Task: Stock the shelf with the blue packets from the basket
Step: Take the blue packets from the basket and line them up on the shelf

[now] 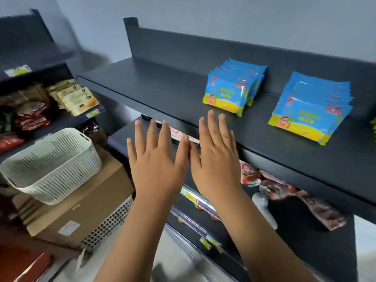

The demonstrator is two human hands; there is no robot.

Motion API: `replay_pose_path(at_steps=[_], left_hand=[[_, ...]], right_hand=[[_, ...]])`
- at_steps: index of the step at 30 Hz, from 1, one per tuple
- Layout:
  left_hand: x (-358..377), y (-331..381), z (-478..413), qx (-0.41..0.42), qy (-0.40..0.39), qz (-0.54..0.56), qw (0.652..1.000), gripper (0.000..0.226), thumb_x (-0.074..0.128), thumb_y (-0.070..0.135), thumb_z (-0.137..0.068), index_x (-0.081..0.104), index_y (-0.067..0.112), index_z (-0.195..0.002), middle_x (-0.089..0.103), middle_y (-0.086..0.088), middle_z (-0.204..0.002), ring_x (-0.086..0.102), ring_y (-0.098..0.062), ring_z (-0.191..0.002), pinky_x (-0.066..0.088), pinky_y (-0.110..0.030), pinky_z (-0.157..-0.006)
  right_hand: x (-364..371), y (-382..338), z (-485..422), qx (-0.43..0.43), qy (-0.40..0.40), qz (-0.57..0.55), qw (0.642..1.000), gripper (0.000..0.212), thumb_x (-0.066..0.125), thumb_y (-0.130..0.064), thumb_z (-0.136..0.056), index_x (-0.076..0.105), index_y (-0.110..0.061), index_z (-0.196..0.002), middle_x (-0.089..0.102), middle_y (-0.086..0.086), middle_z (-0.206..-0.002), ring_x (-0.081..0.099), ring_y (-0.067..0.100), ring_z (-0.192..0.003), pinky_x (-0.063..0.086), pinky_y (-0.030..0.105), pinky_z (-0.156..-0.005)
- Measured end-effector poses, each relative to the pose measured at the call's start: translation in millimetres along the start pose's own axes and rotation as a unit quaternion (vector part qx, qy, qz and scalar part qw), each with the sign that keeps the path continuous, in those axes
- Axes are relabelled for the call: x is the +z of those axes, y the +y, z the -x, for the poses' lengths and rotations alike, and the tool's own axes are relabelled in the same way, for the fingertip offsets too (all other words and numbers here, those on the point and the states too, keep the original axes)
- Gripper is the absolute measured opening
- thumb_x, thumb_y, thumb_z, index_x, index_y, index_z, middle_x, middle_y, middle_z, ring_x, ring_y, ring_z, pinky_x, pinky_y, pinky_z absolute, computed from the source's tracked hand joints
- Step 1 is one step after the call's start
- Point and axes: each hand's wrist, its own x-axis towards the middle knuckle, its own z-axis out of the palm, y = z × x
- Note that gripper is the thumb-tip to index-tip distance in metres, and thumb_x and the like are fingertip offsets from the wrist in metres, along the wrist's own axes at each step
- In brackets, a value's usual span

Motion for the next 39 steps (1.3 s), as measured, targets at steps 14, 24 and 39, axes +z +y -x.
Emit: replay_pose_path(at_steps=[14, 24, 39], left_hand=[[-63, -308, -86, -0.142, 0.001, -0.003, 0.99, 0.076, 0.006, 0.068, -0.094, 0.02, 0.038, -0.162, 0.008, 0.011, -0.172, -0.013, -0.015, -0.158, -0.003, -0.045, -0.127], [-50, -451, -129, -0.206, -0.041, -0.056, 0.976, 0.074, 0.011, 0.069, -0.1, 0.022, 0.032, -0.163, 0.008, 0.006, -0.173, -0.013, -0.018, -0.158, -0.003, -0.046, -0.128], [33, -599, -247, -0.315, -0.144, -0.007, 0.938, 0.07, 0.026, 0.065, -0.102, 0.027, 0.029, -0.161, 0.021, 0.008, -0.17, -0.004, -0.015, -0.159, 0.001, -0.037, -0.127]], right_hand=[[180, -269, -65, -0.103, -0.115, -0.058, 0.986, 0.074, 0.01, -0.06, -0.103, 0.01, -0.02, -0.165, -0.008, -0.006, -0.172, -0.016, 0.014, -0.158, 0.001, 0.045, -0.129], [285, -386, -106, -0.106, -0.228, -0.046, 0.967, 0.086, -0.006, -0.065, -0.095, 0.011, -0.017, -0.165, 0.004, -0.001, -0.173, -0.013, 0.014, -0.158, -0.011, 0.041, -0.128], [499, -439, -226, -0.078, -0.413, -0.17, 0.891, 0.068, 0.019, -0.056, -0.106, 0.023, -0.02, -0.163, 0.011, -0.004, -0.172, 0.007, 0.013, -0.159, 0.009, 0.035, -0.128]])
